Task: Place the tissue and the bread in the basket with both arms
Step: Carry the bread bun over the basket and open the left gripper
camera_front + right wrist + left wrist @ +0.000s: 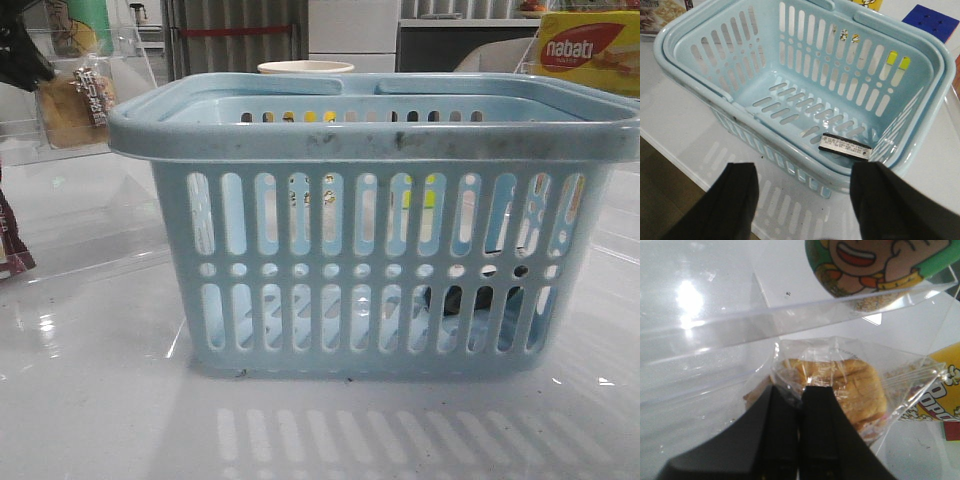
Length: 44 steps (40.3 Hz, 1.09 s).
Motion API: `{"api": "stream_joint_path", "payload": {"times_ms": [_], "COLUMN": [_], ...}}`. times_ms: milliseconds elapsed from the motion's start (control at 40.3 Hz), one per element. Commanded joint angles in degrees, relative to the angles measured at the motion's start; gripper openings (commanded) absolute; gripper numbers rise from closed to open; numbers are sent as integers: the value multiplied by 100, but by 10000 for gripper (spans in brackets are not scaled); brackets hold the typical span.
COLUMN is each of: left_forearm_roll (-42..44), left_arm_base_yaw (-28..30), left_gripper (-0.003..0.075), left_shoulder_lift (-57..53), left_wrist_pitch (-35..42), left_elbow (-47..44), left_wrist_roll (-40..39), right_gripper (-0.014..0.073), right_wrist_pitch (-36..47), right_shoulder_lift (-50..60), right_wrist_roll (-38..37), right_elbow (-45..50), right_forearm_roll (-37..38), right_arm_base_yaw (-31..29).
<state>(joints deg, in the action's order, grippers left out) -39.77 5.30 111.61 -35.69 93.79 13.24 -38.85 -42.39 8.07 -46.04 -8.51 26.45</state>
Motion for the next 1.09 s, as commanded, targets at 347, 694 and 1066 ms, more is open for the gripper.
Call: {"api": "stream_joint_path", "payload": {"times_ms": [347,694,1066], "left_forearm_roll": [-245,-257,-196], "left_arm_base_yaw": [-62,-1293,-2973], "left_gripper": [93,93,93], "left_shoulder_lift": [-1346,-2315,-2281], "left_wrist_pitch": [-428,-1097,-1175], "left_elbow": [192,192,109], "left_wrist_roll": [554,1849,2711], "right_gripper": [510,510,510], "right_wrist_pitch": [378,362,337], "right_shoulder_lift": [27,27,27], "right_wrist_roll": [60,60,60], "right_elbow": [-150,-150,-150], "right_forearm_roll": [-27,-27,-27], "right_arm_base_yaw": [11,11,11]}}
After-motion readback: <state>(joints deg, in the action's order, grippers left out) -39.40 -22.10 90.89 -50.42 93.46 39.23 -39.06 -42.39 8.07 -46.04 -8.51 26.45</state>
